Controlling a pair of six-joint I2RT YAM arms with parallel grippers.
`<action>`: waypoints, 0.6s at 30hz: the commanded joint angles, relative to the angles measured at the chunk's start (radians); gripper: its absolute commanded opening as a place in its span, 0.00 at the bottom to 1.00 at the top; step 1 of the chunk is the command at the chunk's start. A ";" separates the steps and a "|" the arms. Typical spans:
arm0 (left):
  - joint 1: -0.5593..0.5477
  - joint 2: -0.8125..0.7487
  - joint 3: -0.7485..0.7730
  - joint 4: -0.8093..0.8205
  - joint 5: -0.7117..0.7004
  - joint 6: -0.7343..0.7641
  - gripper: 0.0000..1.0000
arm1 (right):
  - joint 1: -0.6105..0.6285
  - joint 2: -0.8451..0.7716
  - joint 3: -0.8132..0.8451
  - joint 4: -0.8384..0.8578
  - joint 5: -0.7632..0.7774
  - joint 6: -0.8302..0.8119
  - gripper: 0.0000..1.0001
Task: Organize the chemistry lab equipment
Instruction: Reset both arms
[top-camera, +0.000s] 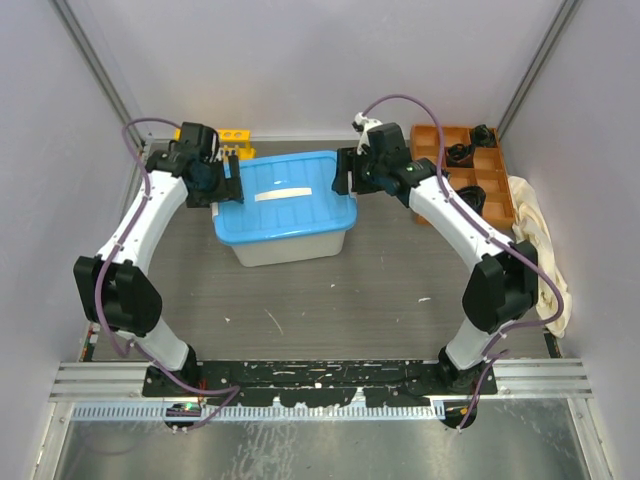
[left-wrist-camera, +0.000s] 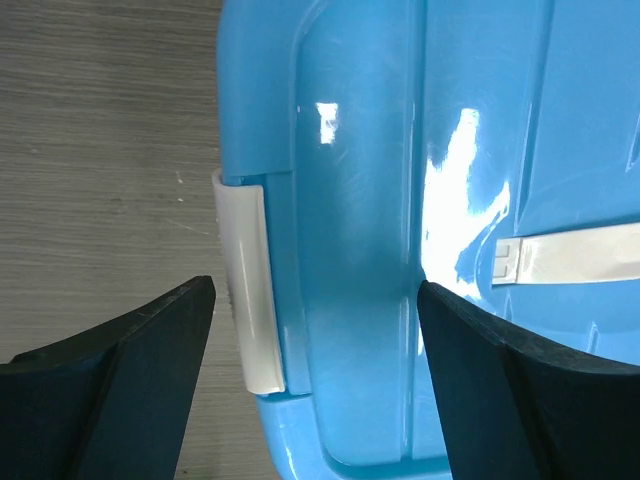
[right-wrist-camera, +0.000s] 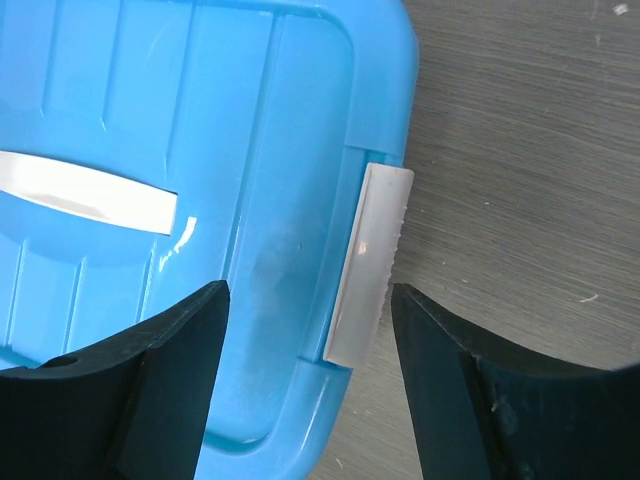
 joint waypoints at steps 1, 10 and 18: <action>-0.001 -0.066 0.034 0.048 -0.196 0.029 0.86 | 0.007 -0.118 0.004 0.057 0.106 -0.014 0.73; -0.002 -0.292 -0.092 0.198 -0.339 -0.003 0.85 | 0.007 -0.277 -0.044 0.099 0.296 -0.030 0.75; -0.002 -0.670 -0.583 0.617 -0.501 0.020 0.86 | 0.002 -0.489 -0.334 0.284 0.754 -0.176 0.84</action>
